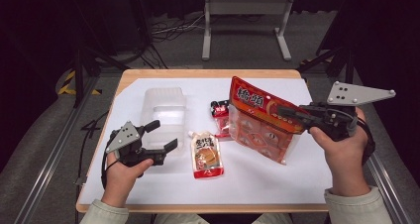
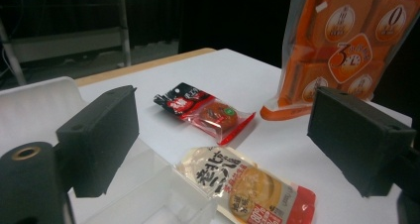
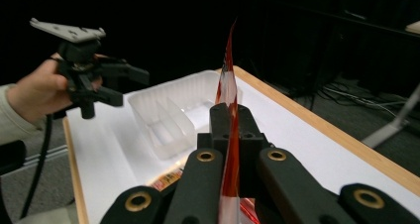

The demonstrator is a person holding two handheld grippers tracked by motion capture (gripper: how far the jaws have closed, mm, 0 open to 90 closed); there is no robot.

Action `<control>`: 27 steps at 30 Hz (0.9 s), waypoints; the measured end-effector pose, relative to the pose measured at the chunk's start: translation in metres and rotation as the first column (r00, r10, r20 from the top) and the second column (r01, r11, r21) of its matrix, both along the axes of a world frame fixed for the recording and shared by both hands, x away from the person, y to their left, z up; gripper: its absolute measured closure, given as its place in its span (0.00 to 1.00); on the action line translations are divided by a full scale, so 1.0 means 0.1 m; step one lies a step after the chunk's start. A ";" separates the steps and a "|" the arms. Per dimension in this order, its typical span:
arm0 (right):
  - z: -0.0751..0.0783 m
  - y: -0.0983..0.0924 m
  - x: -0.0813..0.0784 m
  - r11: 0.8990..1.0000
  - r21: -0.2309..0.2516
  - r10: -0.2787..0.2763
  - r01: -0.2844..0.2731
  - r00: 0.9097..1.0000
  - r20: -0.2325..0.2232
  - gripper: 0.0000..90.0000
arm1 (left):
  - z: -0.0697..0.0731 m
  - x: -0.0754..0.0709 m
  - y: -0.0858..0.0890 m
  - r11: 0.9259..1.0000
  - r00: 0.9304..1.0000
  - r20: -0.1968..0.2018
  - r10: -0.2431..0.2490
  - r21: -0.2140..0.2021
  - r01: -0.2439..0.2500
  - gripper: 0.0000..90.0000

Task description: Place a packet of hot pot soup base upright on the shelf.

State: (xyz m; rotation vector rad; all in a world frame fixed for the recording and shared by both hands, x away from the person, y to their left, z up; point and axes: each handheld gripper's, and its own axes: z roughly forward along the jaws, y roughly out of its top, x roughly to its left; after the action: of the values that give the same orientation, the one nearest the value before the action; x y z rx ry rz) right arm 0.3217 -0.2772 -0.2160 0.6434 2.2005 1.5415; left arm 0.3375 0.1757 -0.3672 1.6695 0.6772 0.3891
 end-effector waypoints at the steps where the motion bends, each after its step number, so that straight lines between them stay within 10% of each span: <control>1: 0.01 0.02 0.00 1.000 0.011 0.010 -0.010 1.000 0.002 1.00 | 0.01 0.00 -0.01 1.000 1.000 -0.003 -0.012 0.004 0.012 0.16; 27: 0.08 0.48 0.13 0.987 0.046 0.153 -0.154 0.988 0.015 1.00 | 0.16 0.16 -0.36 0.985 0.985 0.039 -0.170 0.000 0.170 0.03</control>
State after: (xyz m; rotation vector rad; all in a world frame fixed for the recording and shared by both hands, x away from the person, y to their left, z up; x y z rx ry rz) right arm 0.3348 -0.2292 -0.2076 0.4869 2.2576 1.6724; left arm 0.3530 0.1399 -0.3508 1.6979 0.5017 0.2977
